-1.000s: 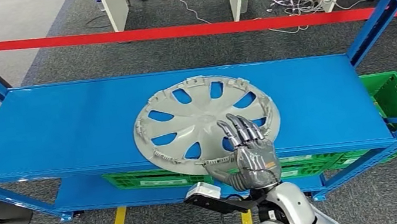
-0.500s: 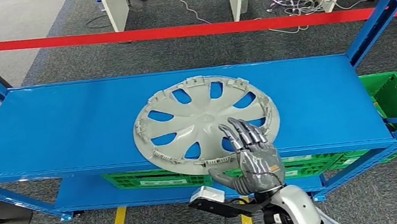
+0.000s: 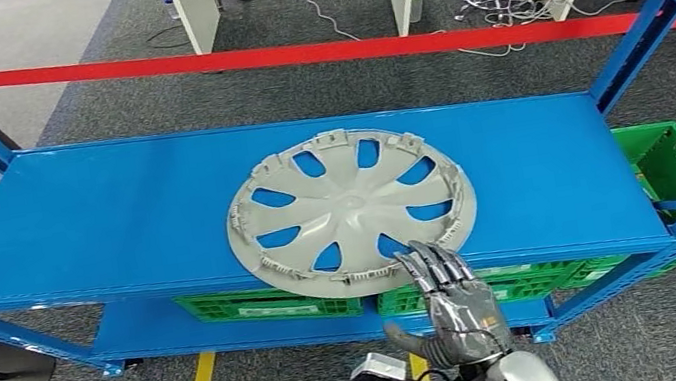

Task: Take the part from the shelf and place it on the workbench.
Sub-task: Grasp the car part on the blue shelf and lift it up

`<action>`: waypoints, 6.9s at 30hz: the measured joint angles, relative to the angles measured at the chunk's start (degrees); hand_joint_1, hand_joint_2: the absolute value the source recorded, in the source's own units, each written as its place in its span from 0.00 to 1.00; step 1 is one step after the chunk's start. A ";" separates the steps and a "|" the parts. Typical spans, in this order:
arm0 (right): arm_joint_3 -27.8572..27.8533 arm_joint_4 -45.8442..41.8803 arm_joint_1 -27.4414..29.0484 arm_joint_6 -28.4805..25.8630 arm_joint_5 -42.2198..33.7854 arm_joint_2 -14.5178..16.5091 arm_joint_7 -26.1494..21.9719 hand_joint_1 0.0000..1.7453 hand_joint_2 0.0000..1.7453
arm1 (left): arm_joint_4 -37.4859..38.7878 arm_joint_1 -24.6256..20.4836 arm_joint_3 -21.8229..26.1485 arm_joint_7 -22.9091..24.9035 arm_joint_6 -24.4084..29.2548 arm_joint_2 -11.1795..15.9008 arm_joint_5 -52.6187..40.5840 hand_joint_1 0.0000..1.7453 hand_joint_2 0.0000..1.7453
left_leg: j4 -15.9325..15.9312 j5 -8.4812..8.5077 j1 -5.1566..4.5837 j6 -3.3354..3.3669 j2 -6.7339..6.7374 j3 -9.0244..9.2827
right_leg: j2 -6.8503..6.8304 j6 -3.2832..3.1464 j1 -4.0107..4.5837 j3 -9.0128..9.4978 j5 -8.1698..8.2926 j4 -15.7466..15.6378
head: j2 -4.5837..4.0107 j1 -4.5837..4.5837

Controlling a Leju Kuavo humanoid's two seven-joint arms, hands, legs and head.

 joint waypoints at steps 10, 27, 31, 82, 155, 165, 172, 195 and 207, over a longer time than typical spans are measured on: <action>3.02 1.37 1.27 -3.63 11.40 -3.79 8.63 0.00 1.00 | 0.00 -0.02 0.50 -1.00 0.57 0.01 -0.24 0.00 0.00 | -0.01 -0.03 0.01 -0.01 0.00 0.12 | -0.01 -0.01 0.01 -0.27 -0.08 0.00 | 0.01 0.01; 1.83 5.73 -5.30 -3.86 21.71 -0.41 9.99 0.00 1.00 | 0.00 -0.35 0.54 -0.50 1.07 -0.31 -0.82 0.00 0.00 | -0.01 0.01 0.01 0.00 0.01 0.26 | -0.01 0.05 0.01 0.32 -0.03 0.01 | 0.01 0.02; 2.45 7.34 -6.58 -3.85 21.75 0.10 10.01 0.00 1.00 | 0.00 -0.40 0.56 0.03 1.85 -0.98 -0.57 0.00 0.00 | -0.01 0.01 0.01 0.00 0.00 0.28 | -0.01 0.05 0.00 0.36 -0.03 0.01 | 0.01 0.02; 9.30 22.02 -13.75 -3.89 21.79 6.21 5.95 0.00 1.00 | 0.00 -1.03 0.62 1.38 1.23 -1.90 -2.28 0.00 0.00 | 0.00 0.01 0.01 0.00 0.00 0.34 | -0.01 0.05 0.01 0.51 -0.03 0.01 | 0.02 0.01; 8.94 21.05 -17.91 13.07 20.33 8.18 7.94 0.00 1.00 | 0.00 -0.93 2.95 1.42 0.80 -1.74 -2.12 0.00 0.00 | 0.00 0.01 0.01 0.00 0.00 0.34 | -0.01 0.05 0.01 0.54 -0.03 0.03 | 0.02 0.01; 7.42 23.45 -17.48 11.04 18.47 8.18 7.92 0.00 1.00 | 0.00 -0.93 3.31 1.42 0.73 -1.74 -2.62 0.00 0.00 | 0.00 0.01 0.01 0.00 0.00 0.34 | -0.01 0.05 0.00 0.54 -0.03 0.03 | 0.02 0.02; 6.19 27.72 -18.08 8.86 18.05 8.30 8.06 0.00 1.00 | 0.00 -0.95 3.34 1.55 0.64 -1.74 -2.88 0.00 0.00 | 0.00 0.01 0.01 0.00 0.00 0.34 | -0.01 0.05 0.01 0.57 -0.03 0.03 | 0.02 0.02; 4.62 33.04 -21.11 6.55 19.58 10.02 8.90 1.00 1.00 | 0.00 -1.03 3.44 2.10 0.40 -1.76 -4.03 0.00 0.00 | -0.01 0.00 0.01 -0.01 0.00 0.61 | -0.01 0.02 0.00 0.26 -0.06 0.02 | 0.01 0.02; 4.57 33.46 -21.63 5.48 20.73 10.25 8.83 1.00 1.00 | -0.02 -1.07 3.44 1.50 0.46 -1.78 -4.52 0.00 0.00 | -0.01 0.00 0.01 -0.01 -0.02 0.61 | -0.04 0.02 0.01 0.45 -0.06 0.02 | 0.02 0.02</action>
